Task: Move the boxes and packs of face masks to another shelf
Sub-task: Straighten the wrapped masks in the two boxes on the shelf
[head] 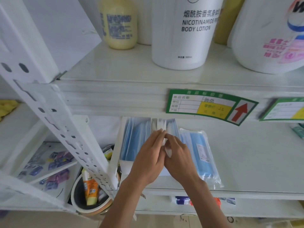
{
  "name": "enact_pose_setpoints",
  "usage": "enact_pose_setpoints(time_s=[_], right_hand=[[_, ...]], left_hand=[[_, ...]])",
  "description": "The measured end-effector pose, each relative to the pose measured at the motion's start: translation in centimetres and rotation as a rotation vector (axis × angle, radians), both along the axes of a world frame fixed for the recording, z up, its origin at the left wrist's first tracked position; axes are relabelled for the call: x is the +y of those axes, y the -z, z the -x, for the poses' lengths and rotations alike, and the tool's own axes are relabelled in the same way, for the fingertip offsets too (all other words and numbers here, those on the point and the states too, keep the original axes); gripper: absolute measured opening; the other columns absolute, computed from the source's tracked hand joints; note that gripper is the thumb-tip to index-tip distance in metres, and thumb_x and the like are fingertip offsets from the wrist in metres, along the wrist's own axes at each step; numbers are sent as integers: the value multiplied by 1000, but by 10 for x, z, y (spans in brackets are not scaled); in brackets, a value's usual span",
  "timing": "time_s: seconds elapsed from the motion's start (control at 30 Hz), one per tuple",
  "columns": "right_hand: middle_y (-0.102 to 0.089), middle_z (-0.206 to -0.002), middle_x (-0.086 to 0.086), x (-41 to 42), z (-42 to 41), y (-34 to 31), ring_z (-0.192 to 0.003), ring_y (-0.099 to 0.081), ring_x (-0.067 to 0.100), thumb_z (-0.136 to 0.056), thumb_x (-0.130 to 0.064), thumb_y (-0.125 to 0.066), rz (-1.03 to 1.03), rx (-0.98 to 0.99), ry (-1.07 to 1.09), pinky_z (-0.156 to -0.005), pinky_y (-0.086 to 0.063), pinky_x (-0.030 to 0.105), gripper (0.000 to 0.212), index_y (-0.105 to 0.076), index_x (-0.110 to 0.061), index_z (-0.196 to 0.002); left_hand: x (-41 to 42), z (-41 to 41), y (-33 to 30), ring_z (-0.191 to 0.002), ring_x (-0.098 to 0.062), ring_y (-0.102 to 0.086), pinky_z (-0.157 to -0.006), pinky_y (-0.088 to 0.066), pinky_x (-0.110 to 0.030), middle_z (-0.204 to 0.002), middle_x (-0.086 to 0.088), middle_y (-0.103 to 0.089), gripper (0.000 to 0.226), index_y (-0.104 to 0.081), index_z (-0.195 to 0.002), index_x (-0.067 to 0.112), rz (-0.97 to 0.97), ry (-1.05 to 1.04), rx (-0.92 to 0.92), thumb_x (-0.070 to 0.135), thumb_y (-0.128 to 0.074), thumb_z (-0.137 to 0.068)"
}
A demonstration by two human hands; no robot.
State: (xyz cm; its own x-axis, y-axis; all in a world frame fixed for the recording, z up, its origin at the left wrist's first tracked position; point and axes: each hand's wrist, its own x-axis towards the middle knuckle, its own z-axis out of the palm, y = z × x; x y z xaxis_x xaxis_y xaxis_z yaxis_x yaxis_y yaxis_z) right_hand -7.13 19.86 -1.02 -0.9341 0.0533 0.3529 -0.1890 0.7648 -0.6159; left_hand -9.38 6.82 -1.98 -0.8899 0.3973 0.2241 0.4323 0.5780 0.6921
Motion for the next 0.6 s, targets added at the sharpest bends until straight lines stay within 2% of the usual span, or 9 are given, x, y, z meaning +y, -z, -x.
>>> enact_pose_setpoints(time_s=[0.07, 0.13, 0.17, 0.23, 0.3, 0.37, 0.47, 0.53, 0.6], right_hand=[[-66, -100, -11, -5, -1, -1, -81, -63, 9, -91, -20, -51, 55, -50, -73, -70, -51, 23, 31, -54, -24, -121], [-65, -84, -13, -5, -1, 0, -72, -62, 9, -92, -16, -45, 107, -108, -124, -59, -48, 18, 16, -53, -24, -103], [-63, -77, -14, -2, -2, 2, -68, -61, 9, -91, -12, -43, 116, -126, -126, -56, -46, 17, 16, -51, -25, -95], [-62, -76, -12, 7, -4, 5, -70, -60, 9, -88, -3, -42, 123, -143, -93, -58, -47, 17, 24, -51, -25, -87], [-66, -85, -7, 14, -7, 6, -79, -61, 8, -83, 6, -43, 152, -108, -18, -68, -50, 19, 31, -59, -20, -89], [-69, -98, -2, 19, -8, 9, -92, -61, 13, -80, 7, -48, 58, -38, 111, -81, -49, 24, 34, -65, -17, -96], [-53, -138, 3, 22, -7, 12, -128, -44, 28, -88, -10, -53, -341, -176, 255, -105, -39, 41, 35, -64, -19, -121], [-39, -152, 1, 22, -8, 13, -139, -30, 29, -93, -22, -50, -431, -263, 278, -112, -30, 44, 36, -61, -26, -127], [-35, -154, 0, 21, -8, 14, -141, -27, 29, -93, -27, -53, -457, -265, 270, -113, -28, 46, 34, -62, -29, -125]], left_hand=[[-2, 3, -3, -150, -4, -28, -123, -30, -35, -161, 11, -35, 51, -29, -157, 33, -73, 22, -26, 26, -33, -107], [-3, 6, -3, -144, -5, -38, -119, -35, -39, -154, 10, -46, 47, -35, -154, 36, -76, 58, -80, 31, -31, -108], [-3, 8, -3, -143, -6, -39, -119, -35, -41, -152, 10, -49, 44, -38, -152, 38, -56, 69, -113, 35, -30, -108], [-5, 11, 1, -148, -7, -33, -123, -29, -43, -150, 9, -53, 40, -45, -145, 42, 31, 76, -135, 44, -27, -109], [-6, 13, 5, -152, -7, -24, -126, -21, -42, -147, 8, -56, 40, -54, -136, 40, 173, 75, -95, 48, -26, -108], [-4, 15, 8, -154, -9, -20, -127, -17, -42, -148, 6, -56, 38, -56, -137, 33, 283, 67, -53, 42, -33, -108], [2, 15, 9, -153, -15, -24, -126, -14, -50, -146, 7, -57, 40, -49, -144, 32, 363, 43, 27, 32, -46, -104], [7, 15, 9, -150, -18, -29, -124, -12, -54, -142, 8, -59, 48, -43, -147, 35, 401, 34, 76, 28, -52, -100], [11, 14, 9, -145, -21, -36, -122, -12, -59, -136, 8, -60, 52, -41, -146, 38, 447, 22, 127, 28, -55, -97]])
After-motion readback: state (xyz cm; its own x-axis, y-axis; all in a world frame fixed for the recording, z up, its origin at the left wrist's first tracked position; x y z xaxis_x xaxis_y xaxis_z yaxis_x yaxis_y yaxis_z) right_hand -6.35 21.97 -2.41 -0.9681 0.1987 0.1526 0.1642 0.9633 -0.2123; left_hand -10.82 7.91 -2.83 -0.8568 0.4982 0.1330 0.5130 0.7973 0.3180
